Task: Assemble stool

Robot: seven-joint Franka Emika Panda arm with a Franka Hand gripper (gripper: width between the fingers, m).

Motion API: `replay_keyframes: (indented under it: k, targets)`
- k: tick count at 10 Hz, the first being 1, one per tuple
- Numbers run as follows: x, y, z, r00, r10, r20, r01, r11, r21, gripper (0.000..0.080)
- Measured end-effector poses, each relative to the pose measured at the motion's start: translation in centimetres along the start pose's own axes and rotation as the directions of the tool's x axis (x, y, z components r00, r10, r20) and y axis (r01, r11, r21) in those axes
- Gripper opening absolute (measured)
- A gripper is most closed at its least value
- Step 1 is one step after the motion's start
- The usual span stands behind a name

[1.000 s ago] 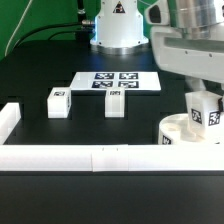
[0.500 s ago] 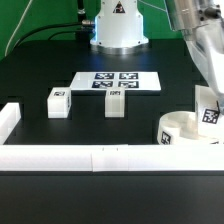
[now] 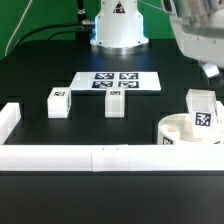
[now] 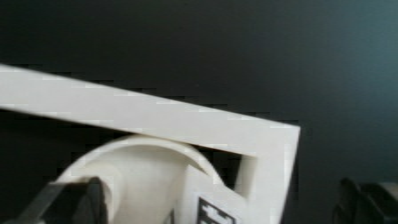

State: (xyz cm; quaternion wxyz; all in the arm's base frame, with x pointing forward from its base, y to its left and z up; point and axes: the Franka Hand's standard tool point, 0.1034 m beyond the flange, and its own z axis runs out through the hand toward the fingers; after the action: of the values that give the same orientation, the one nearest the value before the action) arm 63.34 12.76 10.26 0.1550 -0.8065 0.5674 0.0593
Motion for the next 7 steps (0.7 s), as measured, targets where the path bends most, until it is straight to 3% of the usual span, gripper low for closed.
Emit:
replay_keyframes:
  k: [2, 5, 6, 7]
  targets:
    - [-0.16, -0.17, -0.96, 0.984, -0.178, -0.014, 0.178, 0.984, 0.009, 0.0648]
    - [0.02, -0.02, -0.88, 0.911, -0.413, -0.015, 0.413, 0.911, -0.005, 0.0649]
    - [0.36, 0.11, -1.16, 0.838, -0.545, -0.026, 0.545, 0.838, -0.035, 0.0649]
    - [0.60, 0.04, -1.33, 0.689, -0.724, -0.029, 0.721, 0.689, -0.077, 0.0649]
